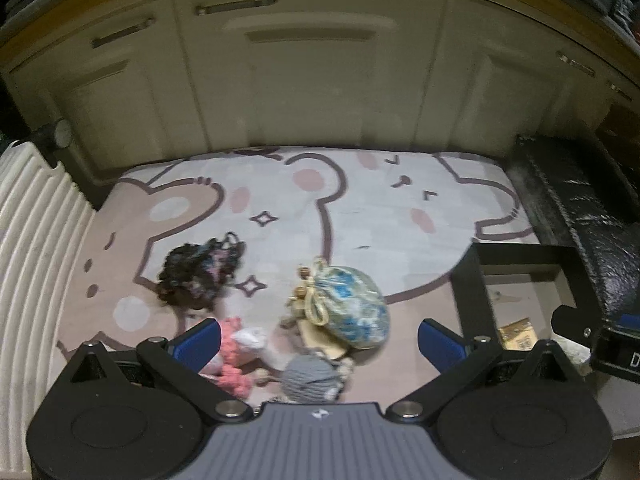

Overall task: Organize objects
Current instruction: 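Withdraw both open tools from the box back over the toys, then grasp the pink-and-white bunny with the left tool while the right tool grasps the grey mouse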

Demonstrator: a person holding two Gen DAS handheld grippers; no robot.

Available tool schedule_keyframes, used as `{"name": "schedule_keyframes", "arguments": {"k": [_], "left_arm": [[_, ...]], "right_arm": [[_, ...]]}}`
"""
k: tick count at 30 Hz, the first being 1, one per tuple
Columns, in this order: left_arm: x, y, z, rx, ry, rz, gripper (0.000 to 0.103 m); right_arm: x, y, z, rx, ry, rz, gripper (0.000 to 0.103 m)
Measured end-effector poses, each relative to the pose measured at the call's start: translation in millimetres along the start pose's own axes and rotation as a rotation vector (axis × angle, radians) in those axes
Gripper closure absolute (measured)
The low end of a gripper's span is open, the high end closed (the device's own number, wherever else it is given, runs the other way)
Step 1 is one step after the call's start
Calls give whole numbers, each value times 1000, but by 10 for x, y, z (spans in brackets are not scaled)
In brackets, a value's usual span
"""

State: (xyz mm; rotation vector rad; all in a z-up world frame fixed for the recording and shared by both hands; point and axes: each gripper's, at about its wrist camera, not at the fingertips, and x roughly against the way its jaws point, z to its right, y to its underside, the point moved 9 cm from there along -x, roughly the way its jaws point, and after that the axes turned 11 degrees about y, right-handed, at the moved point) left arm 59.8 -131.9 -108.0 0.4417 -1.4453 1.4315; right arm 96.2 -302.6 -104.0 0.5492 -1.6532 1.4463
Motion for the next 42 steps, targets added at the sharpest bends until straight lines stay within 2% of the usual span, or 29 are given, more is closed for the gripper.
{"name": "schedule_keyframes", "arguments": {"k": [14, 26, 31, 36, 39, 42], "left_arm": [[221, -11, -693, 80, -59, 58, 0], [322, 44, -1081, 91, -48, 117, 0], [266, 114, -1277, 107, -36, 91, 0], [185, 173, -1462, 108, -66, 66, 0], [122, 194, -1488, 104, -33, 60, 0], [17, 227, -1454, 82, -15, 26, 5]], "right_arm": [[99, -10, -672, 97, -71, 45, 0], [72, 12, -1015, 126, -90, 101, 0], [-13, 31, -1120, 69, -112, 89, 0], [-113, 107, -1302, 111, -148, 47, 0], [-149, 146, -1394, 135, -162, 33, 0], [-175, 168, -1468, 125, -210, 8, 0]]}}
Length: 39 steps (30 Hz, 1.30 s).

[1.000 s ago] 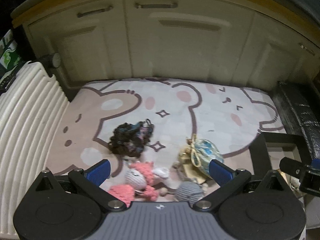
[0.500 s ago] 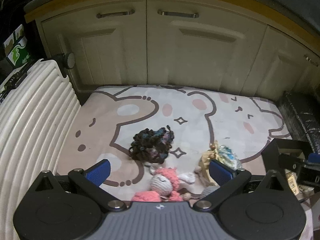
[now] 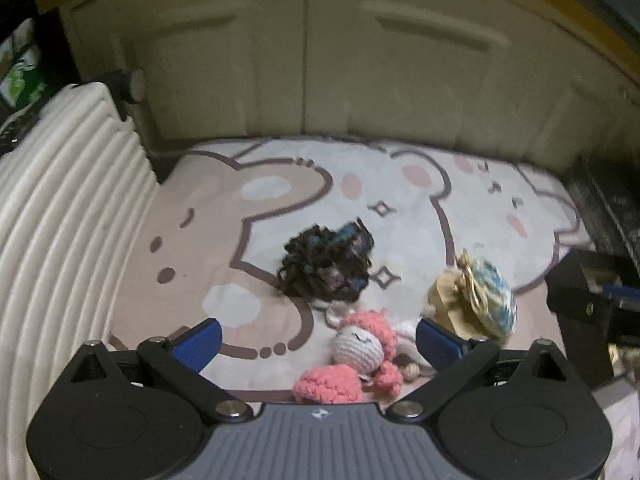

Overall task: Organize objects
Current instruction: 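Grasp the pink-and-white bunny with the left tool while the right tool grasps the grey mouse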

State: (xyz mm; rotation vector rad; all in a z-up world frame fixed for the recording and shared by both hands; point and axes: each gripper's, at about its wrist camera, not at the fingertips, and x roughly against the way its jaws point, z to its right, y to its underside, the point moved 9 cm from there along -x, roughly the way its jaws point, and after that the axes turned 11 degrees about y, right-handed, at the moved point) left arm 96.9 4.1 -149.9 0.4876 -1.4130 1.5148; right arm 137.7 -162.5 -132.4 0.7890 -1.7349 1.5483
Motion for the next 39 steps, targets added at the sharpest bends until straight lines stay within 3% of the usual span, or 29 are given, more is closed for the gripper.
{"name": "schedule_keyframes", "arguments": {"k": [2, 8, 14, 16, 21, 30, 34, 39], "left_arm": [[-102, 47, 36, -28, -1, -38, 14], [-386, 207, 97, -87, -15, -141, 29], [-595, 349, 97, -121, -5, -227, 35], [-645, 386, 79, -123, -3, -247, 36], [-762, 442, 12, -121, -8, -273, 44], [-887, 463, -24, -103, 4, -279, 51], [-920, 476, -51, -92, -1, -292, 55], [-881, 454, -86, -69, -1, -278, 58]], "right_arm": [[-27, 10, -30, -17, -19, -16, 0], [-178, 133, -97, 23, -7, -84, 0], [-384, 324, -186, -20, -64, -229, 0], [-429, 364, -213, -56, -81, -269, 12], [-548, 472, -269, -85, -65, -337, 25], [-748, 675, -334, -95, -38, -438, 35], [-804, 716, -367, -123, -62, -474, 45], [-764, 682, -425, -53, -50, -456, 50]]}}
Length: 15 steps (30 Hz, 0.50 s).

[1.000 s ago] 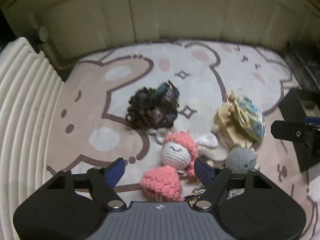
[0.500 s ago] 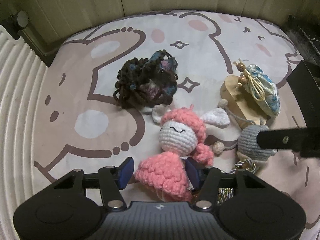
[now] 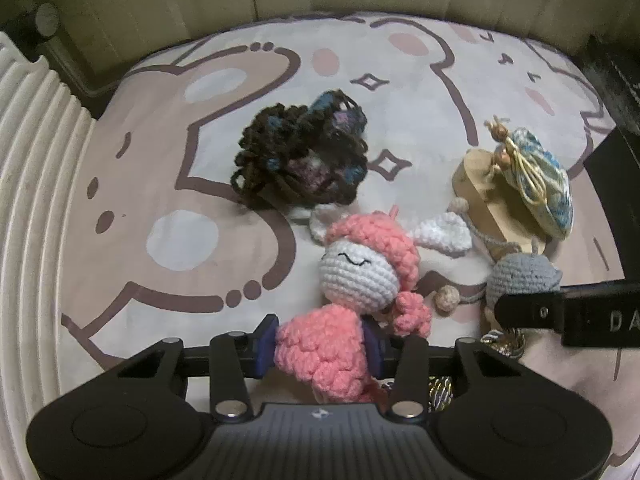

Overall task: Organize objects
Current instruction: 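Carry the bunny with the left tool while the right tool carries the grey mouse to the box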

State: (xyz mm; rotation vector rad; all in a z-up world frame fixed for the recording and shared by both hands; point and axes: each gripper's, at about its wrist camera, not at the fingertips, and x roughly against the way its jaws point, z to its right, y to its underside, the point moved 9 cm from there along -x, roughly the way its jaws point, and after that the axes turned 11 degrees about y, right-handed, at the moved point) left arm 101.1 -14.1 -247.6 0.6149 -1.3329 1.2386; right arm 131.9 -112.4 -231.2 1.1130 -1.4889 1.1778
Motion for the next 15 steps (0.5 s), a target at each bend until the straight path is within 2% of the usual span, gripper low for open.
{"name": "schedule_keyframes", "arguments": {"k": [4, 9, 15], "left_arm": [[122, -37, -31, 37, 2, 41, 59], [311, -91, -30, 89, 20, 101, 59], [546, -119, -17, 140, 22, 166, 59]], "right_arm": [[106, -15, -22, 57, 26, 36, 51], [342, -91, -23, 49, -19, 94, 52], [584, -109, -18, 57, -32, 151, 52]]}}
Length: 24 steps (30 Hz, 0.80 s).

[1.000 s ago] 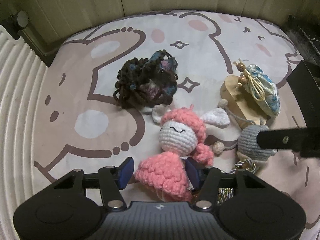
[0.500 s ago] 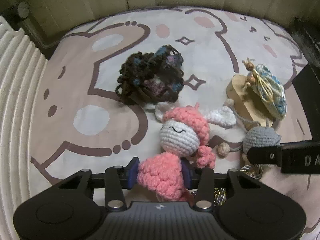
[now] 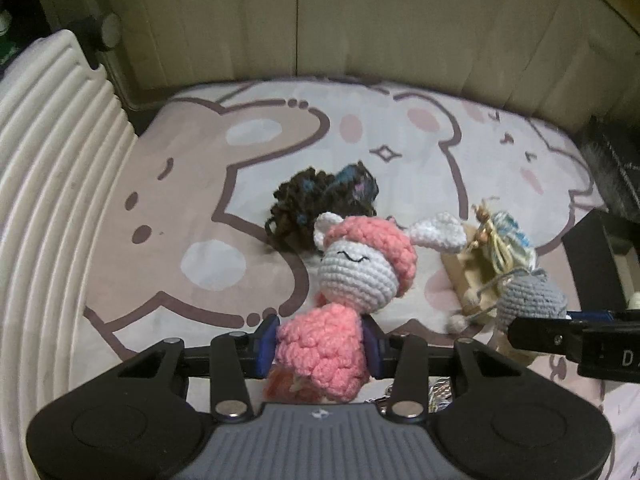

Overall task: Organize objects
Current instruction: 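Carry the bunny with the left tool while the right tool carries the grey mouse to the box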

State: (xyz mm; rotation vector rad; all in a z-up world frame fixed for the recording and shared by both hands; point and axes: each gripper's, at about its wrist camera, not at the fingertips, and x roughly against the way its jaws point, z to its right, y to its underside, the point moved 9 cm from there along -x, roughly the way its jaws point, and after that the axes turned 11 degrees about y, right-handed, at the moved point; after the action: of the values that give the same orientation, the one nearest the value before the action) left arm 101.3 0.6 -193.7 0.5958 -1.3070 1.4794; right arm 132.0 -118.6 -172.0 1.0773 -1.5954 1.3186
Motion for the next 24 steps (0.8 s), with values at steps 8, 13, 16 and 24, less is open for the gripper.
{"name": "schedule_keyframes", "arguments": {"k": [8, 13, 16, 24], "left_arm": [[252, -31, 138, 35, 24, 58, 59], [406, -101, 290, 51, 49, 110, 59], [501, -162, 417, 48, 65, 146, 59], [671, -324, 847, -3, 105, 222, 59]], "right_arm": [[229, -11, 91, 2, 13, 44, 52], [576, -130, 177, -17, -2, 159, 52], [799, -210, 258, -32, -5, 226, 52], [1179, -278, 593, -74, 7, 318, 52]]}}
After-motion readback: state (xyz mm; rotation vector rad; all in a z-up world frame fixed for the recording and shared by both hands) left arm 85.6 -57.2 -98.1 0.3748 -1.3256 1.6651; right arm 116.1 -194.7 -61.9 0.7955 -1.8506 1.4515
